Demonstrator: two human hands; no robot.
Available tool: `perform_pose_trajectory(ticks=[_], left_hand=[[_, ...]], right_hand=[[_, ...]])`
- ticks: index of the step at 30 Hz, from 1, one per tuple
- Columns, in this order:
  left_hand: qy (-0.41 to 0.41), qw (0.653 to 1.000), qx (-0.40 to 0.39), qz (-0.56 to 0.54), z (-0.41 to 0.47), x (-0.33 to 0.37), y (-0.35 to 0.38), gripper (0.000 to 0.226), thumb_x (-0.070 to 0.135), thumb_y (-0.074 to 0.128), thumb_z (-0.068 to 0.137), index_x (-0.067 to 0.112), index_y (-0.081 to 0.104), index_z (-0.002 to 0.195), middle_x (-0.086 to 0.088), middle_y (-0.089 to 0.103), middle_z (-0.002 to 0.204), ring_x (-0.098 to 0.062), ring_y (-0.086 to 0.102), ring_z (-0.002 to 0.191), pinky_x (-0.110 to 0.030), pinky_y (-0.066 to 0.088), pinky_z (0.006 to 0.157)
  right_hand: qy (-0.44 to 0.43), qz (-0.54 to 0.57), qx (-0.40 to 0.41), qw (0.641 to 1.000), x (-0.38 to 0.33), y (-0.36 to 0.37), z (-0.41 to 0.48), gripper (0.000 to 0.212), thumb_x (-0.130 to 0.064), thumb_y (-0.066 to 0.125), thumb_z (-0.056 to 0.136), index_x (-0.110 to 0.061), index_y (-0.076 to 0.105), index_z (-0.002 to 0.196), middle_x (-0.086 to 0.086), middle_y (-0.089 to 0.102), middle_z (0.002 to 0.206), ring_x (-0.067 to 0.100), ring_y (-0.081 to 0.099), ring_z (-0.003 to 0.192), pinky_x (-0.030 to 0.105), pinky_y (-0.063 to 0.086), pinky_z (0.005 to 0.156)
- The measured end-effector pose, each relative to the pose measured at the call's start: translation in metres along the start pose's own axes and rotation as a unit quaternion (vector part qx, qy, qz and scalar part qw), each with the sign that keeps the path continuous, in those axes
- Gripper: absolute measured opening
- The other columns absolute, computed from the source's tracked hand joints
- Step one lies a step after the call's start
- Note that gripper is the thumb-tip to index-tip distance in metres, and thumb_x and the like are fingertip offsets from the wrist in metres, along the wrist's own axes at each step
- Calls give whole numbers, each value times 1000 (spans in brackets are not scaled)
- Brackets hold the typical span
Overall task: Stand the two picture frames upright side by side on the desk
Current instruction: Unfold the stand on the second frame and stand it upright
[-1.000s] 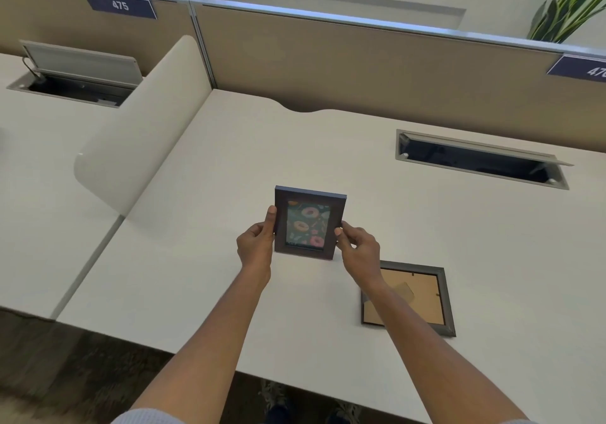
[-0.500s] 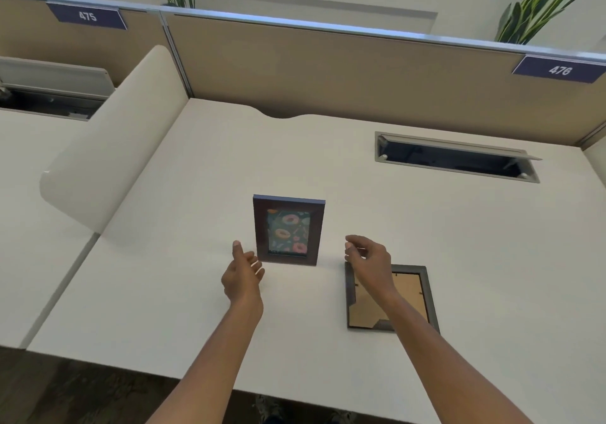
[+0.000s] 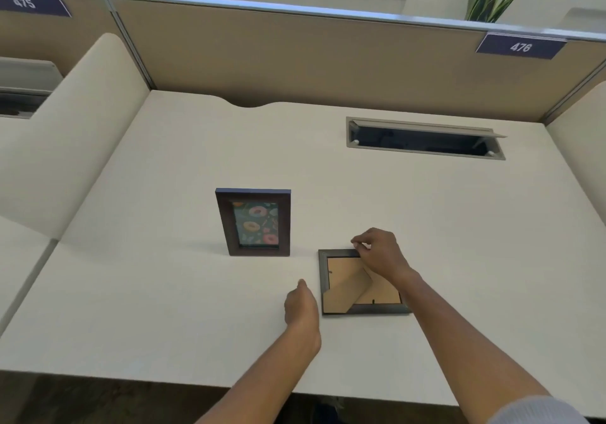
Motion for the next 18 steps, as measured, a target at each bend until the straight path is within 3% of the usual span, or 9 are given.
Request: perform_pose_trajectory(ticks=[4, 7, 9, 14, 18], left_hand=[[-32, 999, 13, 13, -13, -11, 15, 55, 44, 32, 104, 9, 47, 144, -12, 49, 135, -28, 45, 106, -49, 47, 107], [-64, 997, -7, -38, -17, -20, 25, 60, 52, 29, 104, 14, 42, 149, -14, 42, 149, -32, 47, 114, -45, 50, 96], [-68, 996, -17, -61, -16, -20, 30, 62, 55, 29, 103, 13, 46, 145, -15, 46, 146, -34, 52, 118, -43, 51, 93], [-61, 996, -21, -55, -12, -11, 35, 70, 60, 27, 101, 9, 46, 145, -18, 50, 147, -37, 55, 127, -49, 43, 113], [-31, 999, -8, -28, -8, 8, 35, 73, 62, 25, 100, 8, 49, 143, -16, 49, 150, -35, 52, 133, -50, 40, 116]], right_hand=[[-19, -56, -46, 997, -1, 4, 2, 25, -16, 60, 95, -13, 78, 112, 10, 71, 114, 26, 65, 108, 42, 53, 93], [-27, -64, -56, 996, 0, 7, 1, 25, -15, 60, 96, -12, 78, 112, 11, 71, 112, 26, 65, 106, 39, 53, 91], [-28, -59, -55, 996, 0, 8, 0, 25, -12, 58, 96, -12, 79, 111, 12, 71, 109, 26, 65, 103, 35, 52, 90], [-21, -50, -52, 997, 4, 9, 1, 26, -9, 57, 95, -10, 79, 109, 13, 71, 108, 27, 65, 102, 32, 50, 88], [-1, -47, -39, 998, 11, 5, 2, 27, -8, 55, 96, -10, 79, 109, 12, 71, 107, 28, 65, 103, 31, 49, 86]])
Point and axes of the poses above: each hand's wrist, its own z-axis towards the middle knuckle, its own y-axis out of the palm, x = y × z, the point moved 5 cm from there along z, towards the middle knuckle
